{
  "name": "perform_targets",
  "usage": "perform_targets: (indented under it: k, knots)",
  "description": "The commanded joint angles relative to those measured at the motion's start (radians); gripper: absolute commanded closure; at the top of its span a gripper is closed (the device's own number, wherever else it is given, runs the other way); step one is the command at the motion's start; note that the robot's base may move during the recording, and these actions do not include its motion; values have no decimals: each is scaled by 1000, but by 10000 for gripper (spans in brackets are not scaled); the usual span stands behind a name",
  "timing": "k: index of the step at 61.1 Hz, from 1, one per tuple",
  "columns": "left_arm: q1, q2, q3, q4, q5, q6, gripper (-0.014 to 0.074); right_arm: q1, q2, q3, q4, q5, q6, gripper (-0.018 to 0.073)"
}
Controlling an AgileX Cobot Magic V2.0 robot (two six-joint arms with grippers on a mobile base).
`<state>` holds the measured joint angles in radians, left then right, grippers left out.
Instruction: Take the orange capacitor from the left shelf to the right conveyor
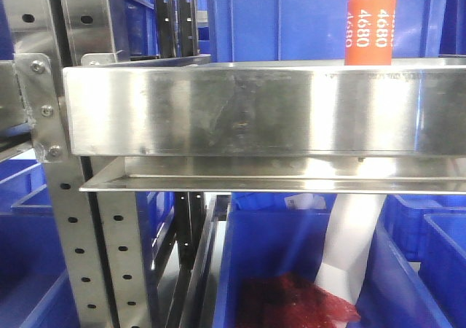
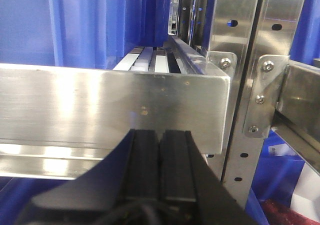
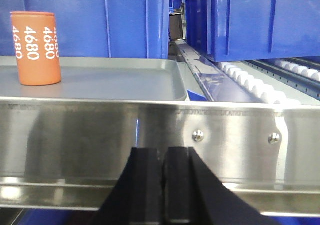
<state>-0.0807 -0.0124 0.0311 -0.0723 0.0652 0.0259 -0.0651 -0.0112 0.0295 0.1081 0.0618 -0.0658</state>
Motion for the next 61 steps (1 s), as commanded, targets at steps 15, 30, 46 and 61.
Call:
perform_targets:
  k: [15,30,46,61]
  knots:
    - [3,-12,-3,-2,-90,-1,723,-1,-3,-102,59,-62,-2,503]
    - [3,-12,-3,-2,-90,-1,723,1,142,-370,59,116,-3,477]
    - [3,-12,-3,-2,-90,-1,723,31,384,-522,59,107,-3,1]
    - [3,-12,-3,-2,-90,-1,723,181,627,-584,59,84,-6,-69]
